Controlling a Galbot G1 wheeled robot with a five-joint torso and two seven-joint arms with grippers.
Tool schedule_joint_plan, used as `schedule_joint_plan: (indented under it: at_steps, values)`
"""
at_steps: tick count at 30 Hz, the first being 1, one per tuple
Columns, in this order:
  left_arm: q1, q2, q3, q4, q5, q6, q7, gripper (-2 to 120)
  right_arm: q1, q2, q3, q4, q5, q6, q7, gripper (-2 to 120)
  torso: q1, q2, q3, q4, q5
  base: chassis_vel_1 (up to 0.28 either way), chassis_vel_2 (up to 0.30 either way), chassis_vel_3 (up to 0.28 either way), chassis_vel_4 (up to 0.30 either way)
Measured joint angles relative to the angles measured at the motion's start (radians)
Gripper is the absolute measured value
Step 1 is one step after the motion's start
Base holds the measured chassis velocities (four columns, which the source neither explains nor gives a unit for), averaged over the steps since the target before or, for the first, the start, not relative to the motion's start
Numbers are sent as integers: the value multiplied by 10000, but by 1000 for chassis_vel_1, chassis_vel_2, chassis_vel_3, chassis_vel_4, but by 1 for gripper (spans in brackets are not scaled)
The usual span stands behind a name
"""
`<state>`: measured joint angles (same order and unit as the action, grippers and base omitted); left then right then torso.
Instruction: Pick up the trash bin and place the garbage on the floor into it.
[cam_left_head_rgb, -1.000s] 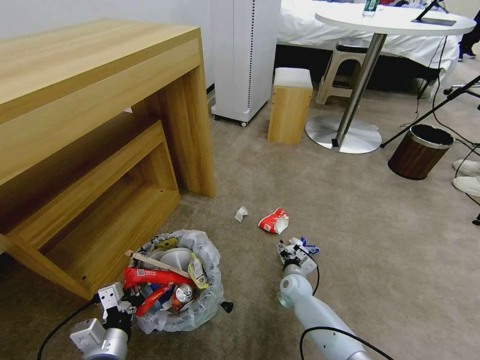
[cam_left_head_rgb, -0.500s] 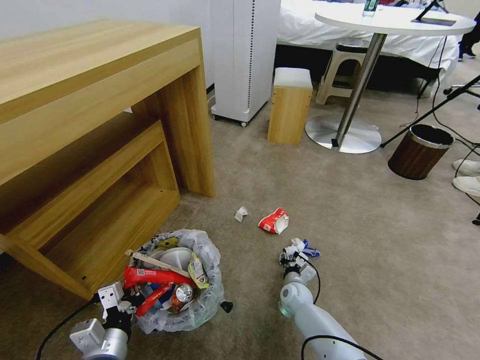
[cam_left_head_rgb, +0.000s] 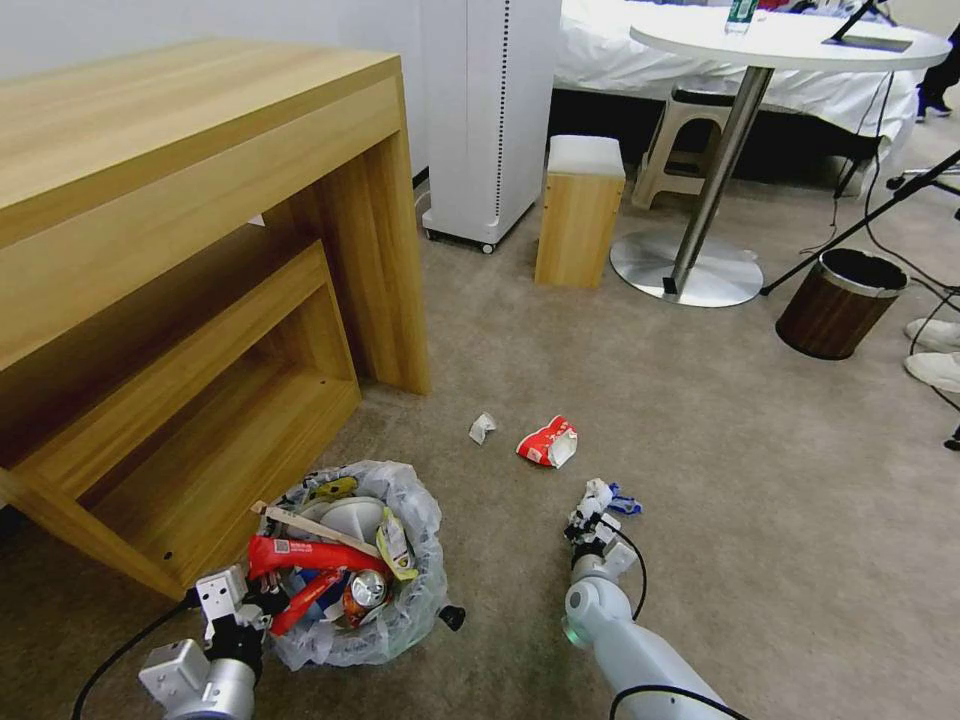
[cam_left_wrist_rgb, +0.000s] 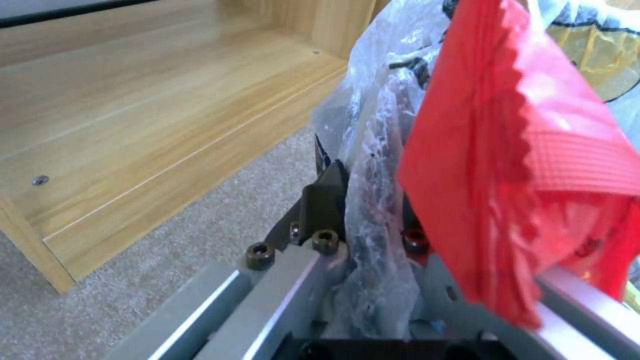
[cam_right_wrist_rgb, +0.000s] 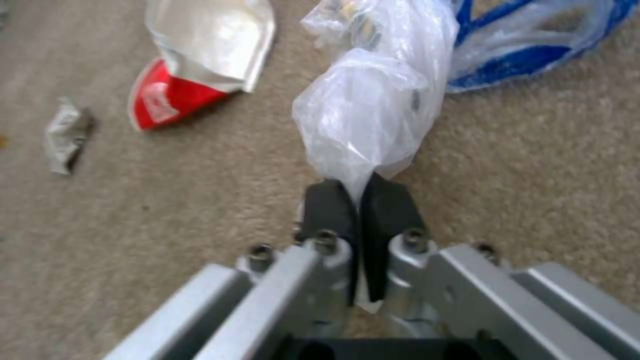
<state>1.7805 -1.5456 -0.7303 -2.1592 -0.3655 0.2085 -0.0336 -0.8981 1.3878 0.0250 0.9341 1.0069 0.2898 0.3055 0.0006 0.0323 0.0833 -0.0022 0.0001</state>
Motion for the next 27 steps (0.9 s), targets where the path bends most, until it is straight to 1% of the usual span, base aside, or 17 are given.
schedule_joint_plan:
  at_steps: [3, 4, 7, 8, 10, 11, 12, 13, 14, 15, 16, 17, 19, 21, 23, 24, 27]
  values:
    - [-3, 5, -44, 21, -26, 0, 0, 1, -333, -353, -125, 786, 0, 91, -160, 0, 0, 0, 0, -1, 0, 0, 0, 0, 0]
    - [-3, 5, -44, 21, -26, 0, 0, 1, -333, -353, -125, 786, 0, 91, -160, 0, 0, 0, 0, -1, 0, 0, 0, 0, 0]
    - [-31, 8, -81, 110, -40, -1, 0, 1, -823, -1033, -361, 2347, 16, 347, -472, 0, 0, -1, 0, 0, 0, 0, 0, 0, 0]
    - [-31, 8, -81, 110, -40, -1, 0, 1, -823, -1033, -361, 2347, 16, 347, -472, 0, 0, -1, 0, 0, 0, 0, 0, 0, 0]
    - [-82, 1, -78, 158, -42, -1, 0, 1, -1103, -1695, -658, 3591, -134, 746, -923, 0, -1, 0, -1, 0, 2, 0, 0, 0, 0]
    - [-112, -11, -79, 189, -41, -3, -1, 1, -1237, -2178, -836, 4211, -262, 994, -1248, 0, 0, 0, -1, 0, 1, 0, 0, 0, 0]
    - [-112, -11, -79, 189, -41, -3, -1, 1, -1237, -2178, -836, 4211, -262, 994, -1248, 0, 0, 0, -1, 0, 1, 0, 0, 0, 0]
    - [-138, -27, -71, 223, -29, -3, -2, 1, -1329, -2692, -1081, 4813, -403, 1289, -1581, 0, 0, 0, 0, -4, -3, 0, 0, 0, 0]
    - [-148, -44, -63, 242, -20, -2, -4, 1, -1350, -2997, -1263, 5141, -508, 1523, -1823, 0, 0, 0, 0, -3, -2, 0, 0, 0, 0]
    - [-154, -61, -52, 251, -8, -2, -3, 1, -1357, -3547, -1647, 5677, -735, 1919, -2312, 0, 0, 1, -1, -3, -2, 0, 0, 0, 0]
    - [-154, -61, -52, 251, -8, -2, -3, 1, -1357, -3547, -1647, 5677, -735, 1919, -2312, 0, 0, 1, -1, -3, -2, 0, 0, 0, 0]
    - [-156, -78, -46, 251, 7, -3, -3, 1, -1332, -3970, -2008, 6093, -968, 2248, -2747, 0, 0, 1, -1, -4, -2, 0, 0, 0, 0]
    - [-146, -95, -43, 248, 25, -3, -6, 1, -1203, -4467, -2651, 6687, -1318, 2754, -3526, 0, 0, 1, -1, 0, 2, 0, 0, 0, 0]
    - [-144, -96, -43, 246, 26, -2, -5, 1, -1194, -4494, -2683, 6710, -1337, 2777, -3567, 0, 0, 2, -1, 0, 2, 0, 0, 0, 0]
    - [-111, -102, -62, 201, 35, -2, -9, 1, -913, -5054, -3536, 7086, -1858, 3370, -4777, 0, 0, 2, 0, 0, 1, 0, 0, 0, 0]
    - [-111, -102, -62, 201, 35, -2, -9, 1, -913, -5054, -3536, 7086, -1858, 3370, -4777, 0, 0, 2, 0, 0, 1, 0, 0, 0, 0]
    - [-106, -118, -69, 183, 53, -2, -11, 1, -511, -5587, -4298, 7320, -2690, 3760, -5895, 0, 0, 1, -1, -1, 1, 0, 0, 0, 0]
